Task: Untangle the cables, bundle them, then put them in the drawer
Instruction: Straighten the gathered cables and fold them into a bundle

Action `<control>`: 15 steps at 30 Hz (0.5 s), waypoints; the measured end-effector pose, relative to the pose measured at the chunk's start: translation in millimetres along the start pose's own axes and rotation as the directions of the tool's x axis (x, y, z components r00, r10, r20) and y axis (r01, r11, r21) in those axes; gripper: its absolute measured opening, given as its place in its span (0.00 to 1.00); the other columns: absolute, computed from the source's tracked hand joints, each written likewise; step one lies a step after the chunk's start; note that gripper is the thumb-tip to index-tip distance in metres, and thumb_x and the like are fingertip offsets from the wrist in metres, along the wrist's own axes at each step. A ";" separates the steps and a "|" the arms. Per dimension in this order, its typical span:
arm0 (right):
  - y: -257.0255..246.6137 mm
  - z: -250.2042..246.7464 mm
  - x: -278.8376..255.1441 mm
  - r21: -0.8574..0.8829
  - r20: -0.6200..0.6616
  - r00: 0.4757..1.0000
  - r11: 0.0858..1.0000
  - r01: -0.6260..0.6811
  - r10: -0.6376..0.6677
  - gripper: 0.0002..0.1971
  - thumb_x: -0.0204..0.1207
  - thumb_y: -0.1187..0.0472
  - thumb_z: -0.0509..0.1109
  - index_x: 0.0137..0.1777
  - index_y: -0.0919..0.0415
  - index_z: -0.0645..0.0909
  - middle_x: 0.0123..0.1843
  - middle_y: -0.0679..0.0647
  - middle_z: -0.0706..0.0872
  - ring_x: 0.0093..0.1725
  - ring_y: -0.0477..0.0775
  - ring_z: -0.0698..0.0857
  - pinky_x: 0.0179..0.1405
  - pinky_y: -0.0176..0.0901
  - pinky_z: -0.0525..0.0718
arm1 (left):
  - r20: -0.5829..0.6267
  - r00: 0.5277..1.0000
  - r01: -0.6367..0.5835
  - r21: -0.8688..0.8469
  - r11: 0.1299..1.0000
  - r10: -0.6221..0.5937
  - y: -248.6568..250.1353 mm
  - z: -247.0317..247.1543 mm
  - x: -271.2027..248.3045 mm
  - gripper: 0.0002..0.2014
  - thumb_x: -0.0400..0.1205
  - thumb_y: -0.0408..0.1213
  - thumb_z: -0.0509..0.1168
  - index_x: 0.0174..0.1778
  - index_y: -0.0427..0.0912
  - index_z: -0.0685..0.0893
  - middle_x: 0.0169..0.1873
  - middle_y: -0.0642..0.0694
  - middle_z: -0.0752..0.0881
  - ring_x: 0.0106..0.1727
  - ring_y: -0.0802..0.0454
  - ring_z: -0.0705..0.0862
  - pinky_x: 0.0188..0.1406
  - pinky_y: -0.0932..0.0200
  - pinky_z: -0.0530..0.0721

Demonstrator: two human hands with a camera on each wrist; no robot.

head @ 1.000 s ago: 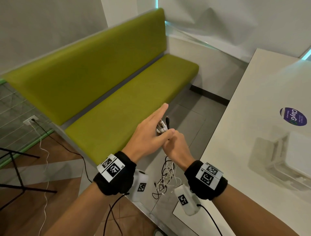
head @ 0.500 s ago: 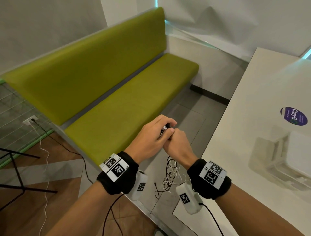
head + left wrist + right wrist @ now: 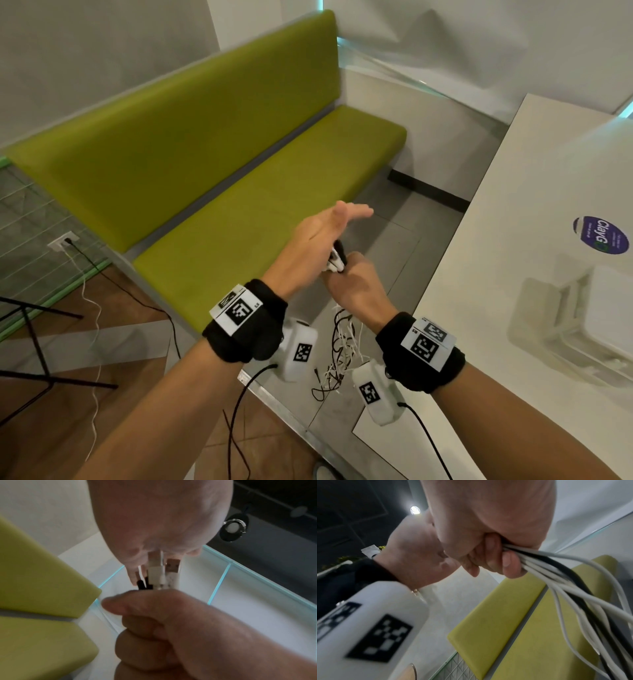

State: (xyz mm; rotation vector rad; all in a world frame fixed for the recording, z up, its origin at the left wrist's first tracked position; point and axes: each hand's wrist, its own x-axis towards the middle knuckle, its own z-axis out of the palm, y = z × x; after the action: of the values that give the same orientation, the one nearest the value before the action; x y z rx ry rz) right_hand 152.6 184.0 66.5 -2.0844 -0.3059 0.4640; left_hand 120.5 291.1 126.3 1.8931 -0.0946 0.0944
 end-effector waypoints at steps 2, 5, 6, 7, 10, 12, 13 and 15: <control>-3.0 -0.6 -1.9 -0.004 -0.021 0.999 1.000 0.023 -0.024 0.11 0.75 0.63 0.68 0.32 0.57 0.72 0.30 0.53 0.79 0.25 0.51 0.75 0.23 0.41 0.70 | 0.063 0.998 0.019 0.144 0.989 -0.029 -3.2 4.4 5.5 0.33 0.84 0.67 0.39 0.65 0.56 0.85 0.66 0.57 0.84 0.69 0.64 0.79 0.71 0.63 0.73; -3.3 0.3 -5.2 -0.088 -0.034 0.983 0.981 0.175 -0.178 0.05 0.77 0.64 0.64 0.39 0.57 0.74 0.31 0.47 0.79 0.30 0.47 0.78 0.24 0.34 0.71 | 0.109 0.994 -0.005 0.295 0.956 -0.028 -10.9 8.7 8.5 0.30 0.85 0.63 0.43 0.59 0.56 0.89 0.60 0.58 0.88 0.59 0.64 0.83 0.49 0.60 0.78; -2.2 1.0 -3.8 -0.146 -0.024 0.973 0.964 0.223 -0.228 0.03 0.78 0.63 0.62 0.42 0.56 0.75 0.33 0.45 0.78 0.32 0.47 0.79 0.25 0.31 0.71 | 0.113 0.993 -0.025 0.311 0.950 -0.012 -10.3 9.9 9.1 0.29 0.86 0.61 0.44 0.59 0.55 0.89 0.60 0.58 0.87 0.58 0.65 0.83 0.45 0.63 0.75; -0.9 1.6 -2.5 -0.193 -0.016 0.967 0.949 0.248 -0.256 0.04 0.78 0.61 0.61 0.44 0.55 0.76 0.34 0.44 0.77 0.35 0.46 0.79 0.26 0.29 0.70 | 0.117 0.993 -0.045 0.322 0.946 0.007 -8.1 11.7 9.1 0.28 0.87 0.60 0.45 0.58 0.54 0.90 0.60 0.59 0.88 0.57 0.68 0.82 0.44 0.66 0.74; -1.2 -1.3 -3.1 -0.270 0.001 0.940 0.905 0.330 -0.342 0.08 0.81 0.61 0.59 0.44 0.58 0.78 0.39 0.48 0.80 0.42 0.49 0.80 0.35 0.37 0.76 | 0.121 0.989 -0.128 0.389 0.913 0.087 -6.8 18.5 8.7 0.29 0.85 0.62 0.46 0.55 0.53 0.91 0.54 0.58 0.90 0.49 0.73 0.84 0.46 0.66 0.78; -0.5 -2.3 -7.5 -0.316 0.039 0.917 0.866 0.388 -0.397 0.09 0.84 0.65 0.59 0.49 0.65 0.81 0.47 0.60 0.84 0.51 0.55 0.81 0.47 0.49 0.80 | 0.142 0.981 -0.184 0.488 0.853 0.131 -10.4 25.0 8.7 0.33 0.83 0.65 0.43 0.55 0.53 0.91 0.51 0.56 0.91 0.52 0.62 0.88 0.53 0.54 0.83; 1.4 -2.0 -9.4 -0.306 0.047 0.913 0.864 0.400 -0.406 0.08 0.84 0.66 0.60 0.50 0.67 0.81 0.49 0.62 0.84 0.53 0.56 0.81 0.50 0.52 0.80 | 0.152 0.979 -0.197 0.516 0.834 0.138 -12.4 27.9 8.6 0.36 0.81 0.68 0.41 0.55 0.53 0.90 0.50 0.54 0.92 0.54 0.57 0.88 0.53 0.50 0.83; 4.9 0.5 -10.2 -0.231 0.030 0.920 0.893 0.386 -0.390 0.07 0.83 0.65 0.61 0.46 0.62 0.80 0.45 0.60 0.83 0.50 0.56 0.82 0.47 0.55 0.82 | 0.142 0.982 -0.182 0.508 0.842 0.126 -15.1 30.6 8.1 0.41 0.78 0.73 0.37 0.55 0.52 0.90 0.50 0.52 0.92 0.54 0.52 0.89 0.52 0.48 0.84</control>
State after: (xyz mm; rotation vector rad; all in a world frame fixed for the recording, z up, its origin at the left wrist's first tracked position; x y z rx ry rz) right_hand 143.5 177.8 64.1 -2.1773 -0.7831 0.1729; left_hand 130.8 266.7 103.3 2.4343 -0.3214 0.1423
